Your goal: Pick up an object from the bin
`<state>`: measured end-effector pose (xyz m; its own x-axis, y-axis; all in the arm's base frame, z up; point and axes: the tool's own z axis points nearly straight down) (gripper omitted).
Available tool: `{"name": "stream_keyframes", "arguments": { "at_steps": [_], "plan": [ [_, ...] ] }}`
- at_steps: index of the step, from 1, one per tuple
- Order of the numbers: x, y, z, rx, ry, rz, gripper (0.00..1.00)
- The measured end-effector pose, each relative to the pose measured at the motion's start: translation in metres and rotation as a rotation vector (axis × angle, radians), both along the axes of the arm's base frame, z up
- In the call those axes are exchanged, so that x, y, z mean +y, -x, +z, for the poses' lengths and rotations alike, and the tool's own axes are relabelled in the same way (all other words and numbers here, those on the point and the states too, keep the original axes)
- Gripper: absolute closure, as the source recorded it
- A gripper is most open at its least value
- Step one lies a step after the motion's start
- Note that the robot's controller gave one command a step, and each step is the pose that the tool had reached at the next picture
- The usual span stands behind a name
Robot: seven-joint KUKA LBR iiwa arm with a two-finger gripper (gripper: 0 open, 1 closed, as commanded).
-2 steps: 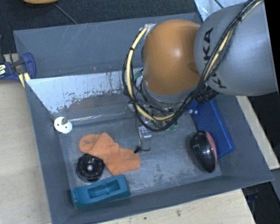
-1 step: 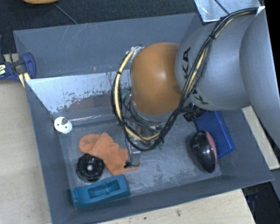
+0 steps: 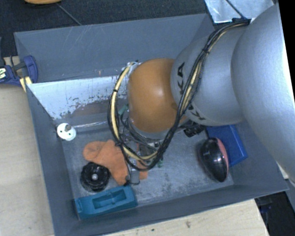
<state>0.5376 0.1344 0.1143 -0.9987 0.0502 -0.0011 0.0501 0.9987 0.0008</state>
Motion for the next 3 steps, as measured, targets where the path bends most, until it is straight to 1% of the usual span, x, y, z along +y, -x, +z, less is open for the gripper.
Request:
{"name": "stream_keyframes", "arguments": {
  "at_steps": [1,2,3],
  "plan": [
    [0.001,0.006,-0.043,-0.007,0.000,-0.131,1.00],
    [0.001,0.006,-0.043,-0.007,0.000,-0.131,1.00],
    [0.010,0.007,0.157,0.002,0.001,-0.112,1.00]
  ]
}}
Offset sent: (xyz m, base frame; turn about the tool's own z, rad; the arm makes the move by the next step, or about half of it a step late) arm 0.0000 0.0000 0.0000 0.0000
